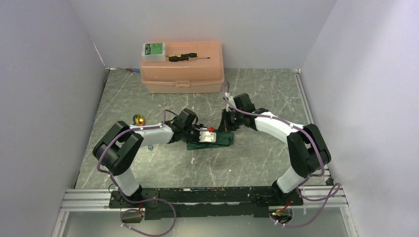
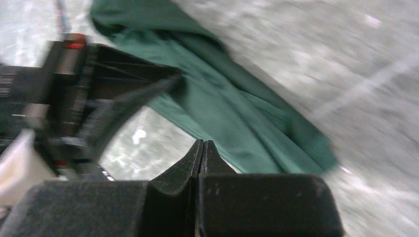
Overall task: Fold the napkin into a case and place the utensils inside
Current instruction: Smooth out the smaller rectangle-folded napkin at the center of the board.
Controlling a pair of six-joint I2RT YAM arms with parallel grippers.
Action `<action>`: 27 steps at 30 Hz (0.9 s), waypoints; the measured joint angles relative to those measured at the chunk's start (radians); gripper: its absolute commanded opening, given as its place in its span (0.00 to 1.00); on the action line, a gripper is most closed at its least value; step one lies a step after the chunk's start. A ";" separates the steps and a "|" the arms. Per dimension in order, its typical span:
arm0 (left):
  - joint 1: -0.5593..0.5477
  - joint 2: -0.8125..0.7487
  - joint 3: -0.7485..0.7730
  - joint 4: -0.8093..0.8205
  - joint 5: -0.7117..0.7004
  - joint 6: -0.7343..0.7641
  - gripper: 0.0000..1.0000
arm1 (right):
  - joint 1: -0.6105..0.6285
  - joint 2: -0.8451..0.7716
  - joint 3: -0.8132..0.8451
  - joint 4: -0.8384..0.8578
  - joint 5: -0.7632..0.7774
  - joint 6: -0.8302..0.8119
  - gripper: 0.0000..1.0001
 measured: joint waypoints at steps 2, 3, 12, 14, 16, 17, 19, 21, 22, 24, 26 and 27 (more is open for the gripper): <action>0.000 0.000 0.000 0.000 0.000 -0.001 0.03 | 0.045 0.013 0.014 0.062 -0.034 0.034 0.00; -0.001 -0.001 0.000 0.000 0.000 -0.001 0.03 | 0.071 0.027 0.022 0.091 -0.052 0.050 0.00; -0.003 -0.008 -0.007 0.000 -0.008 -0.005 0.03 | 0.130 0.250 0.059 0.188 -0.089 0.109 0.00; -0.004 -0.009 -0.007 -0.001 -0.012 -0.007 0.03 | 0.127 0.277 0.063 0.197 -0.100 0.126 0.00; -0.005 -0.011 -0.007 -0.001 -0.021 -0.014 0.03 | 0.123 0.281 0.065 0.215 -0.097 0.135 0.00; -0.006 -0.012 -0.007 -0.001 -0.027 -0.019 0.04 | 0.122 0.283 0.065 0.223 -0.094 0.137 0.00; -0.007 -0.014 -0.003 -0.009 -0.041 -0.042 0.12 | 0.121 0.290 0.065 0.237 -0.094 0.147 0.00; -0.008 -0.014 0.018 -0.041 -0.058 -0.075 0.18 | 0.121 0.291 0.063 0.245 -0.094 0.152 0.00; -0.008 -0.014 0.036 -0.066 -0.069 -0.097 0.20 | 0.121 0.291 0.061 0.250 -0.093 0.153 0.00; -0.005 -0.015 0.083 -0.120 -0.079 -0.143 0.36 | 0.121 0.291 0.050 0.270 -0.097 0.154 0.00; 0.004 -0.020 0.154 -0.195 -0.079 -0.203 0.53 | 0.119 0.291 0.040 0.290 -0.103 0.155 0.00; 0.009 -0.025 0.184 -0.227 -0.079 -0.224 0.55 | 0.119 0.291 0.037 0.296 -0.105 0.156 0.00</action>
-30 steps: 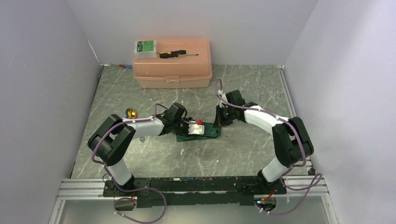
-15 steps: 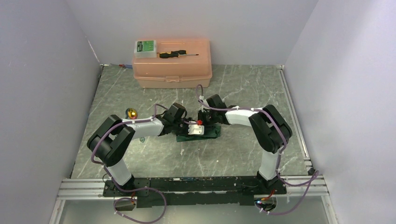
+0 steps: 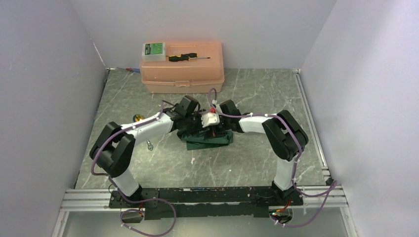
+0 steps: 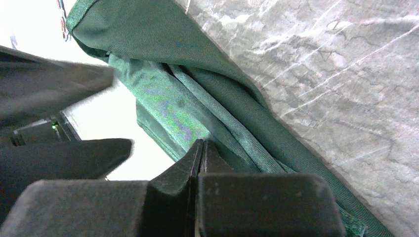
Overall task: Fold the napkin into a case and place the utensils inside
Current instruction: Smooth out the smaller rectangle-folded napkin at the center of the board.
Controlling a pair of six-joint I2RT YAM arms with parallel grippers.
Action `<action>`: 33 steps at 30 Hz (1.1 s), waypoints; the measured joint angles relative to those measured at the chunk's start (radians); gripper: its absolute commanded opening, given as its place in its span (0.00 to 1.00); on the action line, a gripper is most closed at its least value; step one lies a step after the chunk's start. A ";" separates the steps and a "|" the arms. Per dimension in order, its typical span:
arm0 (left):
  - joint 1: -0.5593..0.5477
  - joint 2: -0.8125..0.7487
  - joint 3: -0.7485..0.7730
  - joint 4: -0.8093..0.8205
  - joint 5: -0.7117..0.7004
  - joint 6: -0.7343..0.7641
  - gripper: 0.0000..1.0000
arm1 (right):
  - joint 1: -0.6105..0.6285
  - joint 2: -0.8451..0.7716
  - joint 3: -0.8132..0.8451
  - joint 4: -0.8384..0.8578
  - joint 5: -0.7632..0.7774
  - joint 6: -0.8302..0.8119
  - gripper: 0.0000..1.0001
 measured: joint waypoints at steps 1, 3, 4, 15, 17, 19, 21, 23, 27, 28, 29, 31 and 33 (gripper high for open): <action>0.010 -0.008 0.040 -0.038 0.001 -0.031 0.55 | -0.001 -0.001 -0.005 0.009 -0.002 0.002 0.00; 0.033 -0.023 0.098 -0.095 0.002 -0.076 0.49 | -0.002 -0.002 -0.010 0.017 -0.005 0.002 0.00; 0.049 -0.028 0.123 -0.121 0.003 -0.097 0.43 | -0.002 -0.002 -0.011 0.019 -0.005 0.003 0.00; 0.161 0.024 0.152 -0.317 0.030 -0.161 0.28 | -0.002 -0.014 -0.023 0.027 0.013 0.002 0.00; 0.159 0.034 0.152 -0.321 0.053 -0.152 0.27 | -0.002 -0.019 -0.031 0.035 0.015 0.002 0.00; 0.159 0.035 0.150 -0.317 0.073 -0.145 0.26 | -0.002 -0.021 -0.037 0.043 0.015 0.003 0.00; 0.159 0.035 0.142 -0.303 0.083 -0.133 0.23 | -0.002 -0.021 -0.040 0.049 0.014 0.005 0.00; 0.159 0.038 0.128 -0.288 0.083 -0.121 0.21 | -0.004 -0.021 -0.042 0.052 0.011 0.006 0.00; 0.159 0.051 0.104 -0.269 0.082 -0.093 0.13 | -0.008 -0.024 -0.053 0.069 0.002 0.012 0.00; 0.159 0.057 0.100 -0.265 0.081 -0.087 0.09 | -0.010 -0.025 -0.055 0.070 0.000 0.013 0.00; 0.159 0.062 0.097 -0.263 0.080 -0.082 0.04 | -0.012 -0.025 -0.056 0.071 -0.003 0.014 0.00; 0.159 0.074 0.094 -0.260 0.079 -0.069 0.03 | -0.016 -0.025 -0.058 0.071 -0.011 0.015 0.00; 0.159 0.079 0.090 -0.252 0.080 -0.062 0.03 | -0.019 -0.027 -0.063 0.072 -0.017 0.016 0.00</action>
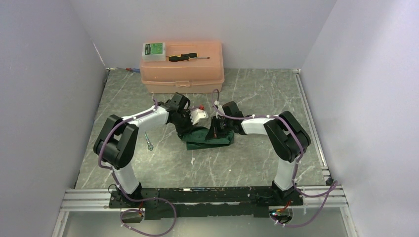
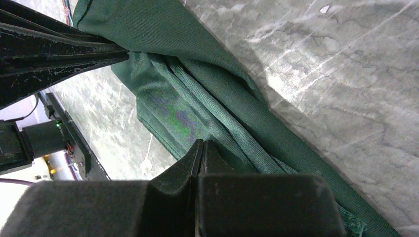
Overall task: Fold the napkin into a case and place the utensils inside
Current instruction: Smooth out the smaller rectangle-folded napkin at the center of the board.
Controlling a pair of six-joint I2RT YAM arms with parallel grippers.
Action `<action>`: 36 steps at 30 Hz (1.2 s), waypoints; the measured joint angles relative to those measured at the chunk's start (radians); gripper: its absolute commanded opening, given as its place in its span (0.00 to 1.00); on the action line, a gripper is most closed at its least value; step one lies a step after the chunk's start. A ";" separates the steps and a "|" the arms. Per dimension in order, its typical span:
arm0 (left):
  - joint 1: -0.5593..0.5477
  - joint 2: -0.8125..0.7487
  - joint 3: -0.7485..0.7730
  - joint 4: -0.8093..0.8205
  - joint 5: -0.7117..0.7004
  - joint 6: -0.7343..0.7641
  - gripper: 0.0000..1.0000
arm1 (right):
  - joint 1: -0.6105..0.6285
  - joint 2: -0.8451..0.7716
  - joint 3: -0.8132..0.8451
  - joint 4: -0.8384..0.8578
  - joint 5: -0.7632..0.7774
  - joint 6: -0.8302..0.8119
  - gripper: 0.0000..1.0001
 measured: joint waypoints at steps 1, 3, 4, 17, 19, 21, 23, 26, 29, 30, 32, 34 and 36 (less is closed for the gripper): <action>0.000 0.000 0.000 0.000 0.001 0.002 0.03 | -0.002 -0.002 -0.002 0.000 -0.002 0.000 0.00; -0.002 0.000 0.000 0.003 0.003 0.003 0.03 | -0.004 -0.006 -0.007 -0.001 -0.003 0.000 0.00; -0.004 0.000 0.000 0.004 0.003 0.004 0.03 | -0.005 -0.009 -0.010 -0.002 -0.004 0.000 0.00; -0.019 -0.018 0.108 -0.069 -0.039 -0.032 0.50 | -0.007 -0.011 -0.012 -0.002 -0.007 0.000 0.00; -0.019 -0.018 0.097 -0.064 -0.046 -0.032 0.48 | -0.007 -0.011 -0.013 -0.003 -0.008 0.000 0.00; -0.020 -0.018 0.084 -0.063 -0.046 -0.034 0.47 | -0.007 -0.011 -0.013 -0.002 -0.008 0.000 0.00; -0.023 -0.018 0.077 -0.062 -0.046 -0.035 0.46 | -0.007 -0.011 -0.012 -0.002 -0.008 0.000 0.00; -0.026 -0.017 0.069 -0.057 -0.047 -0.034 0.40 | -0.007 -0.011 -0.013 -0.002 -0.007 0.002 0.00; -0.027 -0.017 0.052 -0.041 -0.047 -0.031 0.20 | -0.007 -0.011 -0.014 0.000 -0.007 0.006 0.00; -0.027 -0.017 0.044 -0.031 -0.048 -0.029 0.15 | -0.007 -0.011 -0.014 0.000 -0.007 0.007 0.00; -0.027 -0.016 0.028 -0.018 -0.054 -0.020 0.03 | -0.007 -0.011 -0.014 0.000 -0.007 0.008 0.00; -0.027 -0.010 0.019 -0.011 -0.055 -0.008 0.03 | -0.007 -0.011 -0.014 0.000 -0.007 0.008 0.00; -0.027 -0.002 0.017 -0.008 -0.055 -0.003 0.03 | -0.007 -0.011 -0.014 0.000 -0.007 0.008 0.00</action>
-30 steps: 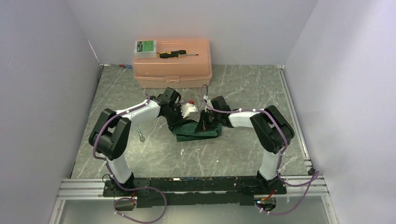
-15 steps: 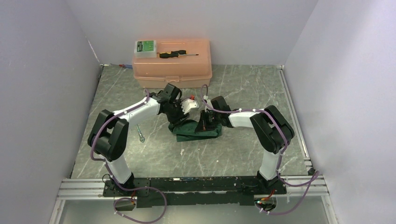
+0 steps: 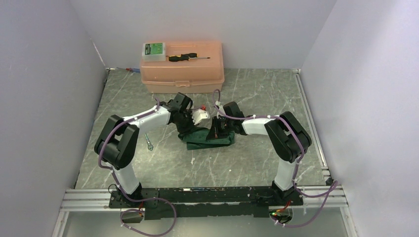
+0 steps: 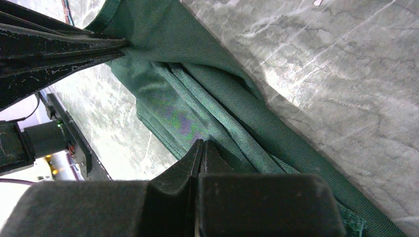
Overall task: Fold the napkin into a case and place the utensils inside
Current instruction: Smooth out the smaller rectangle-folded napkin at the center of the board.
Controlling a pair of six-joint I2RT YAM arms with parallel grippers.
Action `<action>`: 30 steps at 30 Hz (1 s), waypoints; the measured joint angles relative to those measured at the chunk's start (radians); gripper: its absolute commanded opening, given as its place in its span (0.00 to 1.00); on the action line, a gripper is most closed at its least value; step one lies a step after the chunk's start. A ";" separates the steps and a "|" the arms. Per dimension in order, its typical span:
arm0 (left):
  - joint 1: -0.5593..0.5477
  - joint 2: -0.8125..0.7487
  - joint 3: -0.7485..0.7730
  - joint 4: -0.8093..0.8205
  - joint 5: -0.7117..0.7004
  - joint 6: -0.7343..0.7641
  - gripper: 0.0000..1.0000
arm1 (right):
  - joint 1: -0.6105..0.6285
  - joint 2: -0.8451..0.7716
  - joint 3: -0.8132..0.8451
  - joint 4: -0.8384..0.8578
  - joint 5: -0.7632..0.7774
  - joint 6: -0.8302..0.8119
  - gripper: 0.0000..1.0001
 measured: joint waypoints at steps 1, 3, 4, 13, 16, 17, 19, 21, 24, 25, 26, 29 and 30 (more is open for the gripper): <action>0.000 0.003 0.000 0.000 0.000 0.002 0.03 | 0.000 0.000 0.000 0.000 0.000 0.000 0.00; 0.000 0.004 0.000 -0.001 0.001 0.002 0.03 | 0.000 0.000 0.000 0.000 0.000 0.000 0.00; -0.001 0.004 0.001 -0.003 0.002 0.002 0.03 | 0.000 0.000 0.000 0.000 0.000 0.000 0.00; -0.031 0.008 0.043 -0.078 0.062 0.002 0.03 | 0.000 -0.001 0.000 -0.003 0.001 0.000 0.00; -0.043 0.008 0.041 -0.100 0.080 0.011 0.03 | 0.000 -0.003 0.000 -0.008 0.001 0.000 0.00; -0.045 0.008 0.039 -0.101 0.083 0.018 0.03 | 0.000 -0.003 0.000 -0.009 0.001 0.000 0.00; -0.046 0.008 0.032 -0.103 0.088 0.030 0.03 | 0.000 -0.004 -0.002 -0.009 0.001 0.000 0.00; -0.046 0.008 0.019 -0.101 0.089 0.048 0.03 | 0.000 -0.006 -0.004 -0.009 0.001 0.000 0.00; -0.047 0.009 -0.013 -0.093 0.087 0.083 0.03 | 0.000 -0.007 -0.005 -0.009 -0.001 0.000 0.00; -0.047 0.009 -0.027 -0.089 0.084 0.099 0.03 | 0.000 -0.007 -0.005 -0.009 -0.002 0.000 0.00; -0.048 0.009 -0.042 -0.082 0.079 0.112 0.03 | 0.000 -0.007 -0.005 -0.009 -0.005 0.004 0.00; -0.057 0.006 -0.064 -0.055 0.071 0.146 0.03 | 0.000 -0.007 -0.005 -0.009 -0.018 0.016 0.00; -0.060 0.003 -0.069 -0.050 0.067 0.154 0.03 | 0.000 -0.007 -0.005 -0.008 -0.026 0.021 0.00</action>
